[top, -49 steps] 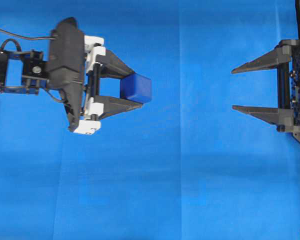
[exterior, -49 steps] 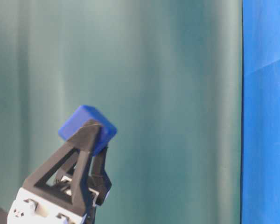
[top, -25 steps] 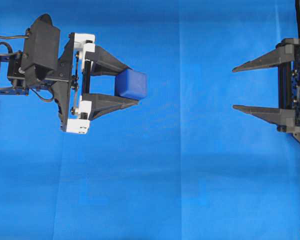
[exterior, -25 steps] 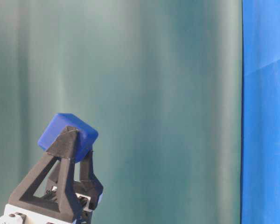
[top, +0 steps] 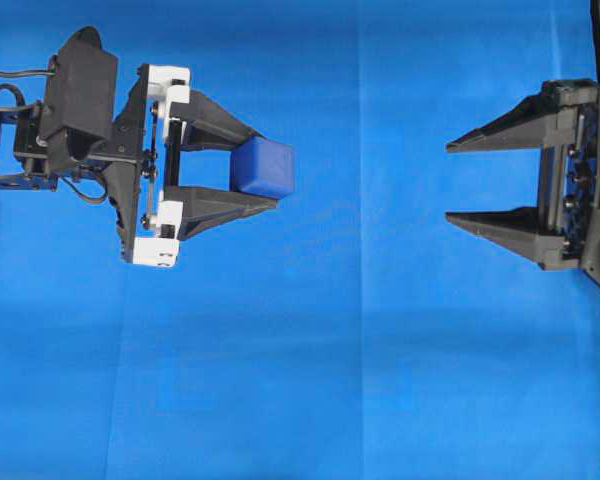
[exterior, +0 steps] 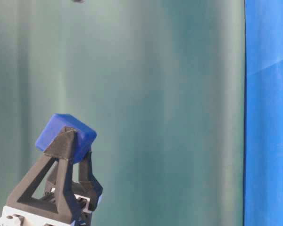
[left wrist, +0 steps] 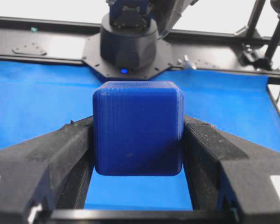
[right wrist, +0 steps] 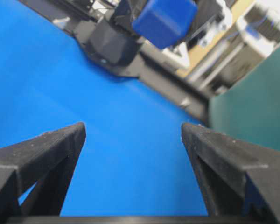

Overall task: Handover the blue block to the right arm after grasping it with the left arm, then place it in the designated position.
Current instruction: 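Rotate the right gripper and move it toward the held cube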

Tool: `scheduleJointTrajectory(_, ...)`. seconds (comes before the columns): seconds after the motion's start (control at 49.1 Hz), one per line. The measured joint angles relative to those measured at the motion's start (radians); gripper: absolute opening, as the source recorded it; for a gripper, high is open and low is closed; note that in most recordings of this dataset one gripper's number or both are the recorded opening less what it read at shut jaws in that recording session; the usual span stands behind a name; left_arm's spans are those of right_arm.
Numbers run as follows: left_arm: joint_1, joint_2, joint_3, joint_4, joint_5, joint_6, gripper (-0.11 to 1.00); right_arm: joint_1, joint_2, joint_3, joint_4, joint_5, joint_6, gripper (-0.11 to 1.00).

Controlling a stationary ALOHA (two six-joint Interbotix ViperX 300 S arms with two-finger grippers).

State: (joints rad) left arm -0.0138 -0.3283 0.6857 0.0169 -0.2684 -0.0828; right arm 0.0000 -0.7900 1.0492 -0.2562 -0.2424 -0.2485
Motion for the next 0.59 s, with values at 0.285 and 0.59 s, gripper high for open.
scheduleJointTrajectory(0.285, 0.002, 0.000, 0.000, 0.000, 0.000, 0.000, 0.49, 0.000, -0.002, -0.026, -0.072, -0.003, -0.262, 0.97)
scheduleJointTrajectory(0.59, 0.000, 0.000, 0.000, 0.000, 0.000, 0.000, 0.49, 0.000, -0.002, -0.028, -0.101, -0.015, -0.511, 0.97)
